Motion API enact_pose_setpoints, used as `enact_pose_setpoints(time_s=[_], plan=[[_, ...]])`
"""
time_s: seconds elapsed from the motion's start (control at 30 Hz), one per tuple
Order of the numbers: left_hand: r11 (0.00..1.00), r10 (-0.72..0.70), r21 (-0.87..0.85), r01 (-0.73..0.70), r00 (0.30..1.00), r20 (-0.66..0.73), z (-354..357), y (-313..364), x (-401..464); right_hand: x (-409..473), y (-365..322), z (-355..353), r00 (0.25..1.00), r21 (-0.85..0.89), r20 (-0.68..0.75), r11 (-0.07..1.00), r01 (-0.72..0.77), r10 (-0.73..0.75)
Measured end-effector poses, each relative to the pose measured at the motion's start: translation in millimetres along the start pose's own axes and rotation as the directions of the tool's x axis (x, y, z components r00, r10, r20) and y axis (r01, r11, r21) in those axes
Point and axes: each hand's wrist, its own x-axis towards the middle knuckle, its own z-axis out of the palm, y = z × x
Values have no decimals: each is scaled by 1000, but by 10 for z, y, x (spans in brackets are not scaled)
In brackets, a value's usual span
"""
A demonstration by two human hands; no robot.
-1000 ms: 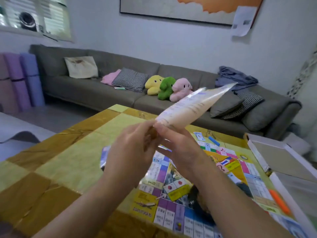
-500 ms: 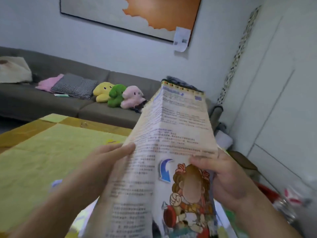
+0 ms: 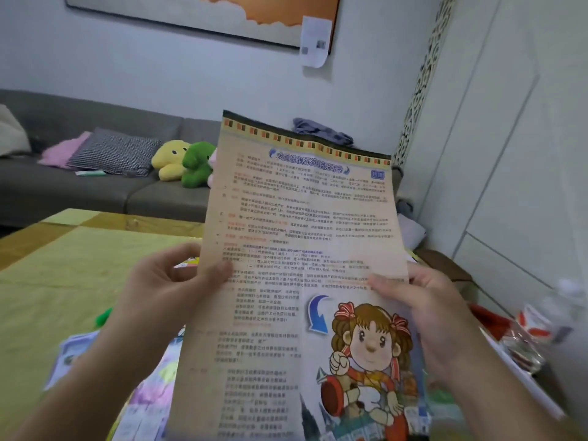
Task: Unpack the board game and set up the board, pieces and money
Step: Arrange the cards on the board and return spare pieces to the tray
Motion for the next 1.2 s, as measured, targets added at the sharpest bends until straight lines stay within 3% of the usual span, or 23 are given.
enact_pose_setpoints(time_s=[0.1, 0.3, 0.5, 0.6, 0.8, 0.87, 0.93, 1.0, 1.1, 1.2], plan=[[1000, -1, 12, 0, 1000, 14, 19, -59, 24, 46, 126, -48, 999, 13, -39, 1000, -18, 19], [992, -130, -1, 130, 991, 45, 34, -196, 62, 74, 266, -152, 999, 56, -35, 998, -34, 36], [1000, 2, 5, -2, 997, -71, 161, -188, 27, 16, 239, -143, 981, -97, -88, 981, 166, -175], [996, 75, 47, -72, 996, -47, 174, -130, 34, -14, 166, -171, 952, -150, -111, 952, 268, -286], [965, 185, 186, -187, 982, 29, 188, 52, 29, -18, 69, -294, 851, -426, -194, 823, 375, -488], [887, 295, 361, -286, 955, 32, 203, 93, 28, -27, 27, -302, 804, -497, -209, 769, 403, -557], [706, 421, 607, -365, 905, 54, 199, 138, 30, -56, -28, -296, 771, -533, -188, 723, 440, -608], [561, 487, 710, -426, 863, 133, 215, 223, -4, -100, -83, -279, 755, -487, -160, 717, 499, -635], [414, 386, 775, -478, 863, 326, 387, 418, -156, -225, -197, -179, 705, -474, -112, 661, 582, -701], [301, 259, 832, -466, 879, 399, 595, 455, -273, -372, -241, 3, 629, -530, -41, 550, 645, -776]])
